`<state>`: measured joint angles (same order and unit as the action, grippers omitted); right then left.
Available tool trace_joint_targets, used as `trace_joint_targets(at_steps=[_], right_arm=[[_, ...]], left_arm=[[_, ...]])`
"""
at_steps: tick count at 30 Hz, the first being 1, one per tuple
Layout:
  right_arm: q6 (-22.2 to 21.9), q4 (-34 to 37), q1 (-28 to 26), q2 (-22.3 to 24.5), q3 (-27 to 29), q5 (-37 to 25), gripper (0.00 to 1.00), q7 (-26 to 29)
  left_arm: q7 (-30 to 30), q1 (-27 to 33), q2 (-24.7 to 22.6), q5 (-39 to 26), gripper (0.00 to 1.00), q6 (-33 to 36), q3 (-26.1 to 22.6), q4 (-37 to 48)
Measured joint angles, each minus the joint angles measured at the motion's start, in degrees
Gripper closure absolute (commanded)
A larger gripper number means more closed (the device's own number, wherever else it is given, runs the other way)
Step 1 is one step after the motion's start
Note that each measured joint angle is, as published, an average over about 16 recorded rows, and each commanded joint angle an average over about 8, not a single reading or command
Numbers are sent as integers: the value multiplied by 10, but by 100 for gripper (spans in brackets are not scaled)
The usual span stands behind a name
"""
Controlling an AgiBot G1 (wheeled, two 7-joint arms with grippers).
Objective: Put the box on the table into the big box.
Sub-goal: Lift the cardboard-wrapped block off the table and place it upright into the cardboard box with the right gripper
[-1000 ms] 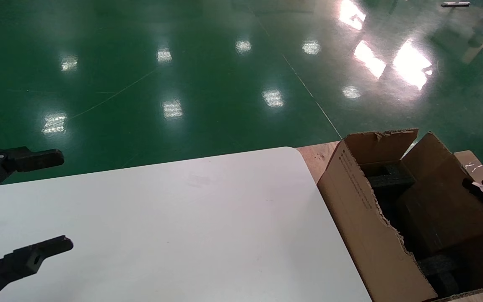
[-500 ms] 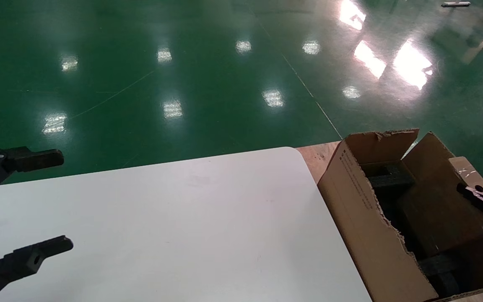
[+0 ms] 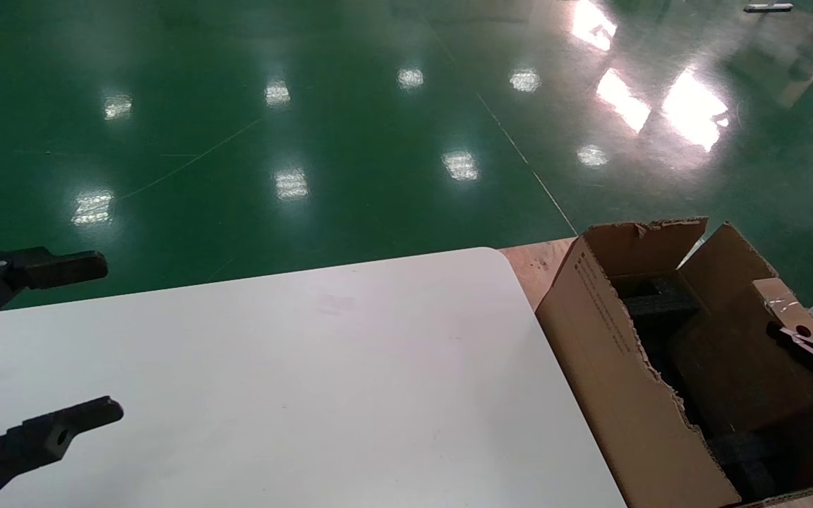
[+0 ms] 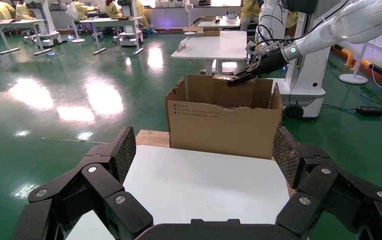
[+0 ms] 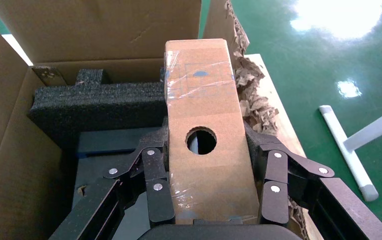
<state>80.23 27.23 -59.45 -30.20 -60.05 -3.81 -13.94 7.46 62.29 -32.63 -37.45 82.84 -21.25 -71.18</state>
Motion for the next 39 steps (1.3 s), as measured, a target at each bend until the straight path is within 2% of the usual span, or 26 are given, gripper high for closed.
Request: trace_joint_targets(at_steps=[10,12,13,19,20,21,39], right_arm=[[-11,-22,24,5,11,1,100,0],[-13,-26,27,6,12,1,94,0],[-13,-28,29,6,12,1,84,0],[-17,-37,33,9,13,1,11,1],[-17,-38,34,9,13,0,3,1],[-18,-39,34,10,13,0,0,1],[-20,-38,35,10,11,-5,0,1]], left_arm=[[0,0,0,0,0,0,0,0],[0,0,0,0,0,0,0,0],[0,0,0,0,0,0,0,0],[0,0,0,0,0,0,0,0],[0,0,0,0,0,0,0,0],[0,0,0,0,0,0,0,0],[0,0,0,0,0,0,0,0]])
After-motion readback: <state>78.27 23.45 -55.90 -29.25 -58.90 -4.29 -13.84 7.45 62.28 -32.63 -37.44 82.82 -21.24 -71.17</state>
